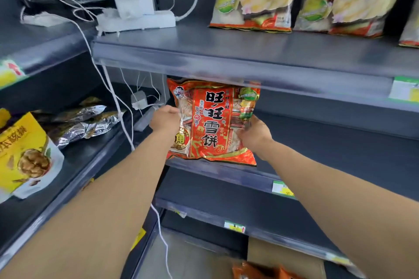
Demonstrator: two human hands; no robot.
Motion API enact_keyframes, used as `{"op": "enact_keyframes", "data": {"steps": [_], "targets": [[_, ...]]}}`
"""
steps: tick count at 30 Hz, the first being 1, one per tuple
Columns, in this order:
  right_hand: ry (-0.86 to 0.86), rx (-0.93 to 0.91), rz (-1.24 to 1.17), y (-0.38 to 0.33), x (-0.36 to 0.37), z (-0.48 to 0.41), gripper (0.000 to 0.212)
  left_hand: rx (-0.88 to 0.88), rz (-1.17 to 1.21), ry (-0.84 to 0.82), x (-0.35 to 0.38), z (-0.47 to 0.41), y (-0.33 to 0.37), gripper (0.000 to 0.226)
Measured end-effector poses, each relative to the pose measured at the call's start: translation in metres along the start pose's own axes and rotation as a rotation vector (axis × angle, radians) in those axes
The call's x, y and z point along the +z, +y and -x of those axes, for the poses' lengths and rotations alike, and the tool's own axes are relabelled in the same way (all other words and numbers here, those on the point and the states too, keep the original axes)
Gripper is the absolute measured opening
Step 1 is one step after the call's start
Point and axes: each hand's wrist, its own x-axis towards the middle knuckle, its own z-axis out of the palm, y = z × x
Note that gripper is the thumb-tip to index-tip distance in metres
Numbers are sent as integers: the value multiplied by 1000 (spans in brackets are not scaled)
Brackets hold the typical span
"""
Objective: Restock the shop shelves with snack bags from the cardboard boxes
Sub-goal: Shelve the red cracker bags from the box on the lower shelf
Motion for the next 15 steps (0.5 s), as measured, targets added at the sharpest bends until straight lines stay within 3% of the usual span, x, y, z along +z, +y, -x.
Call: {"op": "enact_keyframes", "data": {"steps": [10, 15], "targets": [[62, 82, -132, 5, 44, -68, 50, -13, 138, 35, 34, -73, -17, 19], [108, 37, -212, 3, 53, -87, 45, 25, 204, 36, 46, -99, -16, 18]]}}
